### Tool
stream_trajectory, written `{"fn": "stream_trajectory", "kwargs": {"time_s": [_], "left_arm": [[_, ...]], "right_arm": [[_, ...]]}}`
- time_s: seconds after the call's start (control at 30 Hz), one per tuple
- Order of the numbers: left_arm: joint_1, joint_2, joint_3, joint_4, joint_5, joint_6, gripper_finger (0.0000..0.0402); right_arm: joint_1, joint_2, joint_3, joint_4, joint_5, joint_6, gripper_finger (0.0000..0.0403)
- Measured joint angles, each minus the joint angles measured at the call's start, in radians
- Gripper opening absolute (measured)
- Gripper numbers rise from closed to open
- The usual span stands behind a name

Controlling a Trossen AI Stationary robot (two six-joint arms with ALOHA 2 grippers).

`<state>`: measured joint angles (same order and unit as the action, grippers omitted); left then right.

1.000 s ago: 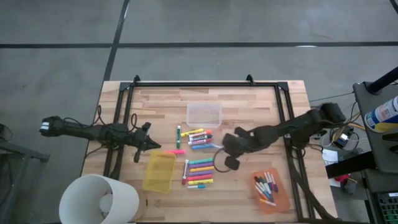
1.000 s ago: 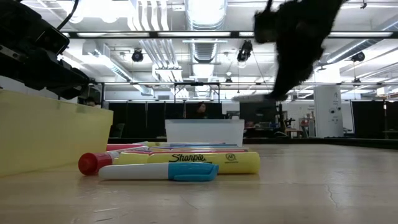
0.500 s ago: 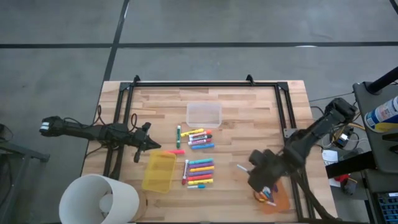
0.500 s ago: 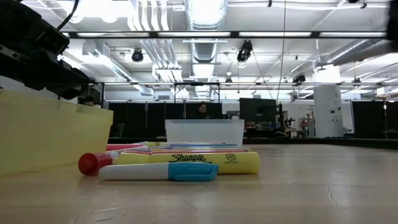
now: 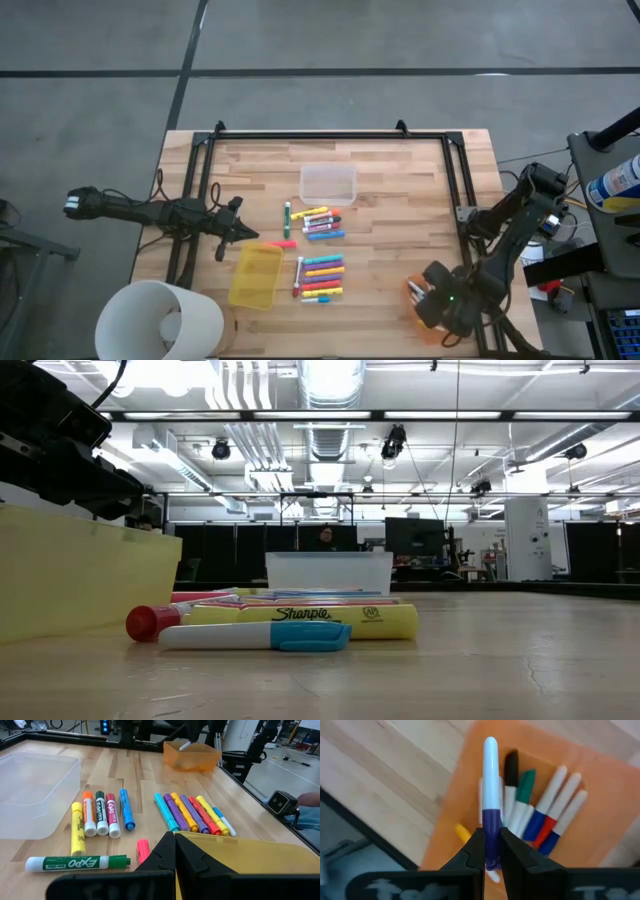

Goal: Pick & Place Markers
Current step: Put the small purple highlighter pen into the orange bin, then put the small blue highlighter pen into the orange bin

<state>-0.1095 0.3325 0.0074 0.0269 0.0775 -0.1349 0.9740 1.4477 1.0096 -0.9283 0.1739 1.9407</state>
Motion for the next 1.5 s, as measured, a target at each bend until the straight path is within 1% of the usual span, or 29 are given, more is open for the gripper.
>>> {"fn": "stream_trajectory", "kwargs": {"time_s": [0.17, 0.27, 0.37, 0.6, 0.77, 0.9, 1.07, 1.17, 1.27, 1.4, 1.5], "left_arm": [[0.000, 0.000, 0.000, 0.000, 0.000, 0.000, 0.0000], [0.000, 0.000, 0.000, 0.000, 0.000, 0.000, 0.0000], [0.000, 0.000, 0.000, 0.000, 0.000, 0.000, 0.0000], [0.000, 0.000, 0.000, 0.000, 0.000, 0.000, 0.0000], [0.000, 0.000, 0.000, 0.000, 0.000, 0.000, 0.0000], [0.000, 0.000, 0.000, 0.000, 0.000, 0.000, 0.0000], [0.000, 0.000, 0.000, 0.000, 0.000, 0.000, 0.0000], [0.000, 0.000, 0.000, 0.000, 0.000, 0.000, 0.0000], [0.000, 0.000, 0.000, 0.000, 0.000, 0.000, 0.0000], [0.000, 0.000, 0.000, 0.000, 0.000, 0.000, 0.0000], [0.000, 0.000, 0.000, 0.000, 0.000, 0.000, 0.0000]], "right_arm": [[-0.001, 0.058, 0.000, -0.004, -0.072, -0.003, 0.0029], [-0.001, 0.078, 0.000, -0.004, -0.079, -0.002, 0.0036], [-0.001, 0.088, 0.000, -0.008, -0.081, 0.016, 0.0054], [-0.001, 0.092, 0.000, -0.036, -0.081, 0.033, 0.0112], [-0.001, 0.071, 0.000, -0.036, -0.081, 0.085, 0.0141], [-0.001, 0.045, 0.000, -0.033, -0.079, 0.143, 0.0149], [-0.015, 0.028, 0.010, -0.043, -0.077, 0.173, 0.0143], [-0.041, 0.017, 0.035, -0.070, -0.065, 0.147, 0.0136], [-0.080, 0.006, 0.064, -0.096, -0.006, 0.082, 0.0129], [-0.146, -0.002, 0.112, -0.119, 0.074, -0.038, 0.0121], [-0.198, -0.002, 0.153, -0.122, 0.127, -0.163, 0.0116]]}}
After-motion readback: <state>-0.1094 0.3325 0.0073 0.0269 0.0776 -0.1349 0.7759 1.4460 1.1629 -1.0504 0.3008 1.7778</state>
